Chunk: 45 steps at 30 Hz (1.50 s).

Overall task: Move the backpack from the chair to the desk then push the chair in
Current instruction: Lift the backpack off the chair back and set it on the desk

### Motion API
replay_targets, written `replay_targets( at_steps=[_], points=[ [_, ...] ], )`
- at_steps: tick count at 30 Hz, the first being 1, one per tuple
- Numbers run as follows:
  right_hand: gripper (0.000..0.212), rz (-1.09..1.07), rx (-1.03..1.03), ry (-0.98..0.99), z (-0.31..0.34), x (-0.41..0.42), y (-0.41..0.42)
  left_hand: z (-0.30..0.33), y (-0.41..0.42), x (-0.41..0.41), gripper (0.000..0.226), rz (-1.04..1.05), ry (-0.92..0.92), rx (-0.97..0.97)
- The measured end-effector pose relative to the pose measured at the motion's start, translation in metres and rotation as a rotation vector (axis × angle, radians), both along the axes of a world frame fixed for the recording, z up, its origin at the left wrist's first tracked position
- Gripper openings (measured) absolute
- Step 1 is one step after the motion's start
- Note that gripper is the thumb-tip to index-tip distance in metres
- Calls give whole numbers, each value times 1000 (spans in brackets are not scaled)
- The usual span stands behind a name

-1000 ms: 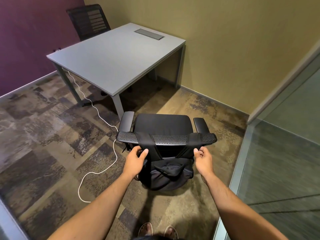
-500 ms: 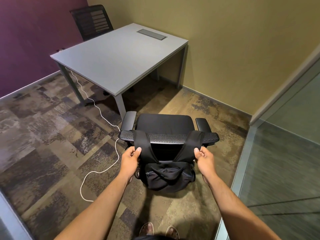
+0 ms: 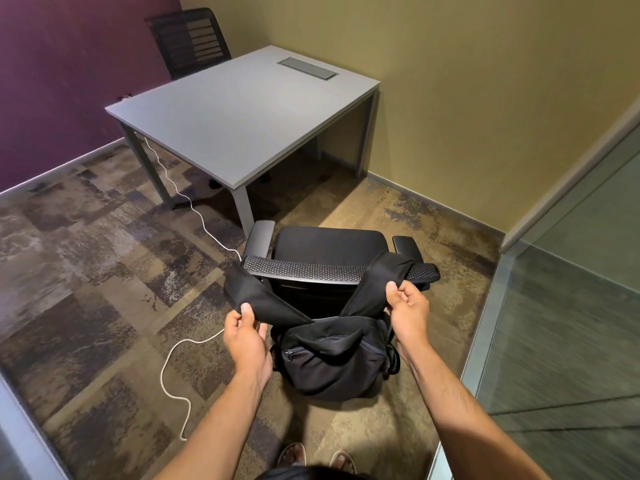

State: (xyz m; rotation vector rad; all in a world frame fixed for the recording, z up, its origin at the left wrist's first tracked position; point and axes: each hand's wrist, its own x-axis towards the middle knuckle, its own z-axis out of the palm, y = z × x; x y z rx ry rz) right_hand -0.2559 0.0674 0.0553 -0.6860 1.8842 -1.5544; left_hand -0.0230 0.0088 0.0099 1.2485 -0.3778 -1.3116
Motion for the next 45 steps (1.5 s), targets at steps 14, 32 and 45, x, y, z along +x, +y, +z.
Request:
replay_targets(
  at_steps=[14,32,45],
  points=[
    [40,9,-14,-89,3,2,27,-30,24,9,33,-331,-297,-142],
    [28,-88,-174,-178,74,-33,90,-46,44,-47,47,-1142,-751,-312],
    [34,-467,-358,-228,88,-104,162,10,81,-121,39,-1058,-806,-639]
  ],
)
